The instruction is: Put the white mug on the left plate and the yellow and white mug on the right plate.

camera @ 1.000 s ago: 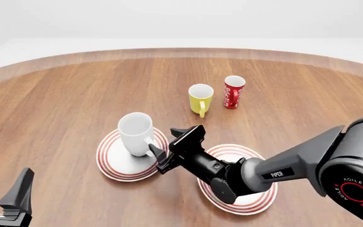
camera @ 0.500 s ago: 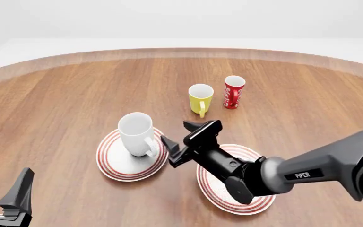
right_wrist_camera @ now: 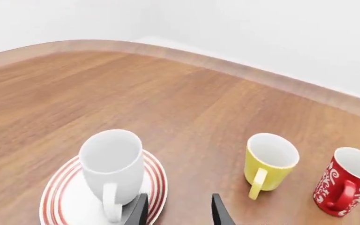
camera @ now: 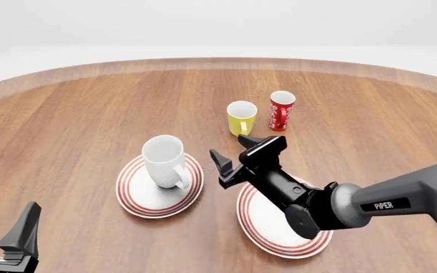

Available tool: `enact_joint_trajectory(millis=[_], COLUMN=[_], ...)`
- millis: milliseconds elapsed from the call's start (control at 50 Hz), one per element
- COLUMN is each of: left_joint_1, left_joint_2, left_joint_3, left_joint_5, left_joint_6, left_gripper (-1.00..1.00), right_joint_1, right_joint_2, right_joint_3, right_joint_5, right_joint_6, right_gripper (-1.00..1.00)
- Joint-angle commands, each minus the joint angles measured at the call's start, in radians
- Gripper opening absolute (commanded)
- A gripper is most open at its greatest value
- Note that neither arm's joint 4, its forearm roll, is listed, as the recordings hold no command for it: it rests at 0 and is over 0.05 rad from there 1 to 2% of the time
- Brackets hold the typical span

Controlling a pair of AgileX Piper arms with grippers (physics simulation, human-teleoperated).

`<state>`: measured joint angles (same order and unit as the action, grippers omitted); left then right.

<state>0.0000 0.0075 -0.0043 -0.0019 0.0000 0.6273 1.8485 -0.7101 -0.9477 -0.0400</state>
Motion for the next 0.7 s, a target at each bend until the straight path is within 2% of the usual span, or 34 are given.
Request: enact_joint_trajectory(millis=[20, 220, 280, 700], left_joint_1=[0.0, 0.0, 0.0, 0.0], left_joint_2=[0.0, 0.0, 0.0, 0.0], left_joint_3=[0.0, 0.0, 0.0, 0.0], left_joint_5=[0.0, 0.0, 0.0, 0.0], left_joint_6=[0.0, 0.0, 0.0, 0.0], left_gripper=[1.0, 1.0, 1.0, 1.0], right_joint_1=[-0.039, -0.086, -0.108, -0.18], right_joint_2=[-0.005, 0.016, 0.032, 0.118], right_joint_3=[0.002, -0.021, -0.036, -0.127], right_joint_5=[-0.012, -0.007, -0.007, 0.014], right_joint_6=[0.005, 0.018, 0.037, 0.041], right_gripper=[1.0, 1.0, 1.0, 1.0])
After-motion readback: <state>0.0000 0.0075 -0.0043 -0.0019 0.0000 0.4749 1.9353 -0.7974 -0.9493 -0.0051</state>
